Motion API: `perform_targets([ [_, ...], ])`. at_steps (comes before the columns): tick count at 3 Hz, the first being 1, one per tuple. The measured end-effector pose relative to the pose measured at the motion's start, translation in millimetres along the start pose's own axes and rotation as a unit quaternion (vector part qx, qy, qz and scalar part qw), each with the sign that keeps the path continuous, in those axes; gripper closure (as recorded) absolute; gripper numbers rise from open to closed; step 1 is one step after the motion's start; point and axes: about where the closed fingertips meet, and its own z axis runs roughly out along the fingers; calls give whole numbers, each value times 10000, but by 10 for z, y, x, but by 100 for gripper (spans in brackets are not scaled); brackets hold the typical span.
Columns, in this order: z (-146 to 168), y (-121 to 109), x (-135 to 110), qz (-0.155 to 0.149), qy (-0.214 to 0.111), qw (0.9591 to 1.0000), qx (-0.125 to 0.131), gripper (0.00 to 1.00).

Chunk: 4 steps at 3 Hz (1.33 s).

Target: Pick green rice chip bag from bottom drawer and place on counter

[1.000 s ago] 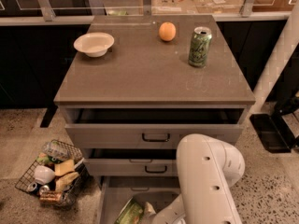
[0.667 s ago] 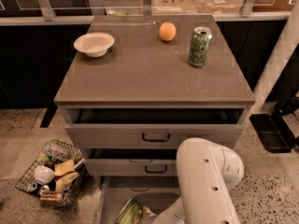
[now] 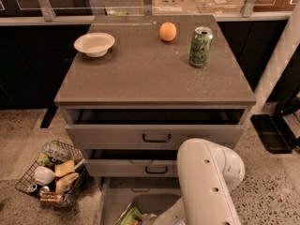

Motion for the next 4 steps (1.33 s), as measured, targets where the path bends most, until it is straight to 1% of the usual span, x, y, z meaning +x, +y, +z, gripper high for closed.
perform_targets([
  [1, 5, 8, -1, 1, 0, 10000, -6, 87],
  [2, -4, 14, -11, 1, -1, 10000, -12, 100],
  [3, -4, 14, -11, 1, -1, 10000, -12, 100],
  [4, -172, 44, -128, -123, -4, 9998, 148, 100],
])
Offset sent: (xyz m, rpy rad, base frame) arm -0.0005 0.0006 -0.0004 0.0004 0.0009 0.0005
